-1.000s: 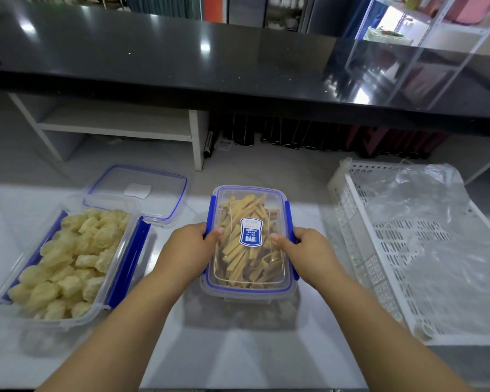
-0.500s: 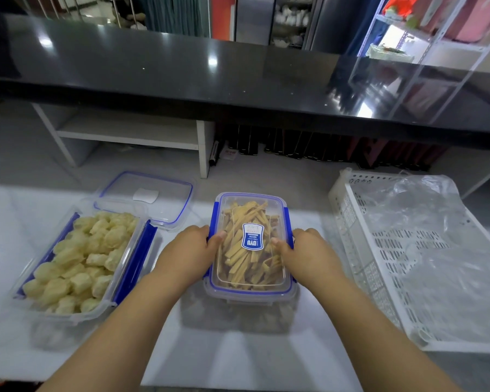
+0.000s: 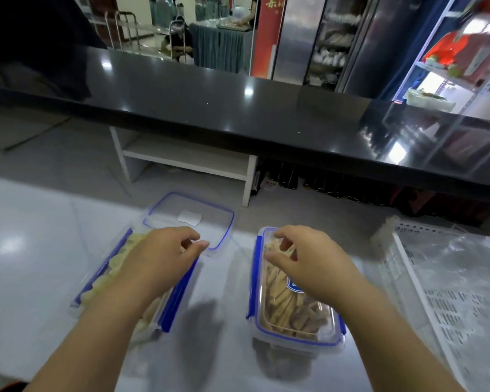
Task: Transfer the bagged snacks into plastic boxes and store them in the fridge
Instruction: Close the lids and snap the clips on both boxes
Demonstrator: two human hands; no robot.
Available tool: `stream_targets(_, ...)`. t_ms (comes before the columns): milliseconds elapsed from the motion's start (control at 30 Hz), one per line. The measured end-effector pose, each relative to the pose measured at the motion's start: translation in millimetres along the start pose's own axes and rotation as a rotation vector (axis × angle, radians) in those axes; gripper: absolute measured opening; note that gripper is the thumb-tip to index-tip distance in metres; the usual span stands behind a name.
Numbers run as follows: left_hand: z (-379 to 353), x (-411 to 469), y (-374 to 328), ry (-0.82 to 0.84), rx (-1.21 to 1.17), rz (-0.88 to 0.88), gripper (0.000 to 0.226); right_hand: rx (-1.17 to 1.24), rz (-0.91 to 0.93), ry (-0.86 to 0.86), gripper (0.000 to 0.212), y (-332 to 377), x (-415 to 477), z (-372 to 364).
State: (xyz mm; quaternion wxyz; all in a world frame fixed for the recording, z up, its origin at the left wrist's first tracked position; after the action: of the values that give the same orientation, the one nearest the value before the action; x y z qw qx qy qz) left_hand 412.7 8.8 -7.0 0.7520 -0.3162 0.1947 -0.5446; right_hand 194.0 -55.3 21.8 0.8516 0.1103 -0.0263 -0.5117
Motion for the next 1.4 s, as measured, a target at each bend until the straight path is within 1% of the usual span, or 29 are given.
stream_targets(67, 20.0, 8.7, 17.5, -0.050, -0.038, 0.018, 0.021, -0.011, 0.045, 0.066, 0.049, 19.2, 12.6, -7.4)
stream_targets(167, 46.1, 26.9, 48.8, -0.077, -0.063, 0.060, 0.020, 0.005, 0.042, 0.148, 0.050, 44.4, 35.2, -23.7)
stream_targets(233, 58.8, 41.7, 70.8, -0.092, -0.047, 0.073, 0.020, 0.029, -0.003, 0.193, 0.051, 56.1, 53.7, -38.5)
stream_targets(333, 67.3, 63.2, 102.8, -0.096, -0.034, 0.102, 0.020, 0.038, -0.127, 0.233, 0.049, 66.3, 82.7, -61.3)
stream_targets(533, 53.8, 84.8, 146.9, 0.085, -0.069, 0.186, 0.021, 0.071, -0.421, 0.237, 0.030, 64.9, 118.5, -96.7)
stream_targets(600, 51.7, 88.3, 150.9, 0.136, -0.132, 0.176, 0.018, 0.101, -0.481, 0.247, 0.038, 63.4, 125.0, -110.9)
stream_targets(767, 49.9, 92.3, 154.1, 0.196, -0.267, 0.167, 0.019, 0.162, -0.576, 0.222, 0.031, 60.4, 132.4, -125.2)
stream_targets(833, 49.4, 94.0, 156.2, 0.214, -0.296, 0.171, 0.020, 0.302, -0.644, 0.205, 0.028, 56.0, 135.1, -128.7)
stream_targets(900, 48.9, 94.6, 156.9, 0.225, -0.322, 0.185, 0.021, 0.526, -0.701, 0.172, 0.024, 54.2, 133.5, -128.5)
stream_targets(1000, 47.6, 95.3, 157.9, 0.239, -0.354, 0.199, 0.021, 0.763, -0.661, 0.024, 0.028, 54.0, 127.2, -121.2)
stream_targets(1067, 47.2, 95.3, 157.1, 0.243, -0.346, 0.196, 0.022, 0.836, -0.607, -0.117, 0.033, 55.7, 119.1, -112.8)
stream_targets(1133, 47.9, 94.1, 155.0, 0.239, -0.333, 0.187, 0.021, 0.828, -0.541, -0.239, 0.035, 57.7, 110.3, -102.8)
stream_targets(1200, 49.4, 92.0, 153.1, 0.236, -0.334, 0.183, 0.021, 0.708, -0.450, -0.350, 0.033, 62.2, 100.0, -89.9)
stream_targets(1267, 53.1, 88.1, 150.8, 0.208, -0.333, 0.182, 0.023, 0.510, -0.341, -0.490, 0.025, 70.1, 87.4, -74.3)
stream_targets(1333, 59.9, 83.1, 146.8, 0.115, -0.323, 0.148, 0.028, 0.319, -0.204, -0.671, 0.019, 81.3, 73.9, -59.5)
stream_targets(1400, 68.6, 75.2, 137.6, 0.020, -0.354, 0.112, 0.038, 0.151, -0.041, -0.837, 0.017, 93.3, 59.9, -49.7)
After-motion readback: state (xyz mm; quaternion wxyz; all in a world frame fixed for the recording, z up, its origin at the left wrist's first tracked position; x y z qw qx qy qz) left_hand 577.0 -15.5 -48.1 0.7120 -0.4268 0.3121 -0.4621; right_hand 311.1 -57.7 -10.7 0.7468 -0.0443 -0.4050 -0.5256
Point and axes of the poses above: each hand's wrist, its own x-axis towards the middle knuckle, its own z-axis out of the back of the hand, y = z × x, the point moved 4 cm from there along x, towards the middle knuckle, and after that the axes turned 9 degrees about -x, right-handed, at the moved point
